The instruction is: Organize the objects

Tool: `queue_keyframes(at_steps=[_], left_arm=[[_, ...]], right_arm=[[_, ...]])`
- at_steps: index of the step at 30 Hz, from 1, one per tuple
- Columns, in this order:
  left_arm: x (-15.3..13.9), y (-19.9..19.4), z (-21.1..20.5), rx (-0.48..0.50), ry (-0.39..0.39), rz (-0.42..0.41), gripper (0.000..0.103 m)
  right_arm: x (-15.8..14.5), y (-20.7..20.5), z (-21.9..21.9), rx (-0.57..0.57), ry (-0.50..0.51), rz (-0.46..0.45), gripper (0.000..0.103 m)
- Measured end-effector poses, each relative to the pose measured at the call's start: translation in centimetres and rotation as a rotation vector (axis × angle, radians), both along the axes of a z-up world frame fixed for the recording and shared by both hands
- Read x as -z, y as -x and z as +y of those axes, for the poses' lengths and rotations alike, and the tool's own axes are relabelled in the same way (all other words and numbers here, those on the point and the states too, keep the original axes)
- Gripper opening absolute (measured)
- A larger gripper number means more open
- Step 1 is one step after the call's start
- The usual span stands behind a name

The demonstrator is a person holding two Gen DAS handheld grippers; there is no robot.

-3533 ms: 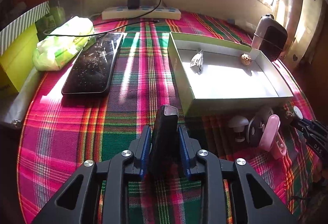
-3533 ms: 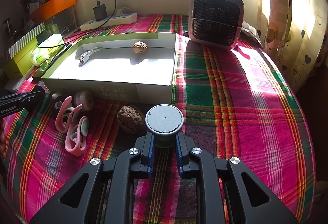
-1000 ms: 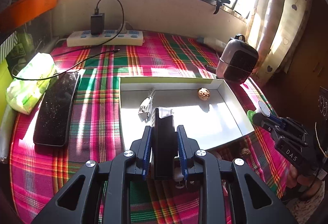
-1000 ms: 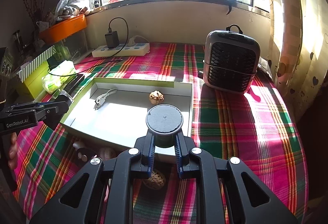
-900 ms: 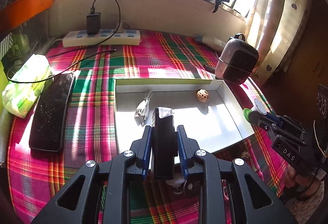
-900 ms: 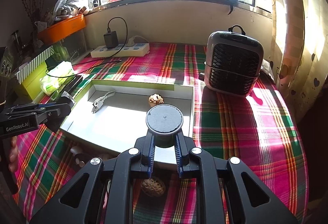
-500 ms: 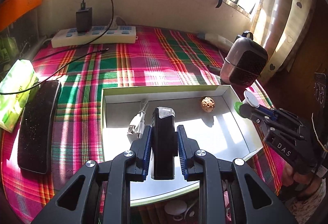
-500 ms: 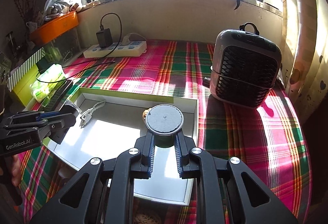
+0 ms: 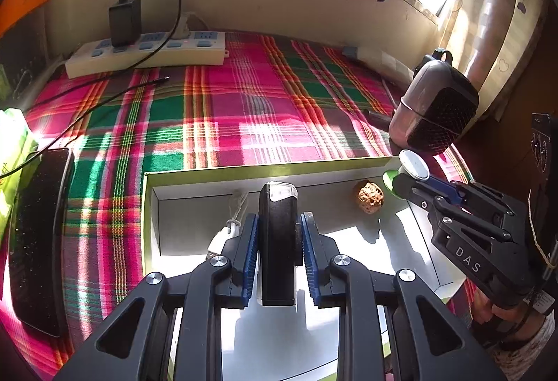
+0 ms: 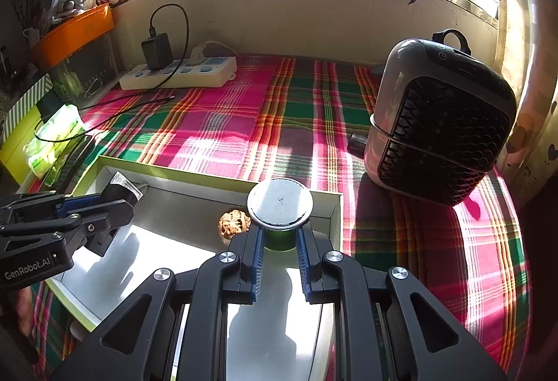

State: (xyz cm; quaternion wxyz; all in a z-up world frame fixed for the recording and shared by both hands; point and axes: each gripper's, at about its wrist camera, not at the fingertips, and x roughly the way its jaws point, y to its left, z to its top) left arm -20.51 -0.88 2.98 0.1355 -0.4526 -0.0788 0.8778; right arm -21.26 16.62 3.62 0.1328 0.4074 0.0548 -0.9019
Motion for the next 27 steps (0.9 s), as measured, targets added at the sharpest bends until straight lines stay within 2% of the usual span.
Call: queue_keyframes(at_steps=[11, 27], left_arm=[[0.5, 1.1, 0.2, 0.000, 0.005, -0.013, 0.022], [1.3, 1.6, 0.3, -0.006, 0.026, -0.024, 0.022]], right_arm=[[0.6, 1.0, -0.8, -0.012, -0.019, -0.011, 0.018], [1.2, 1.4, -0.8, -0.009, 0.007, -0.033, 0.018]])
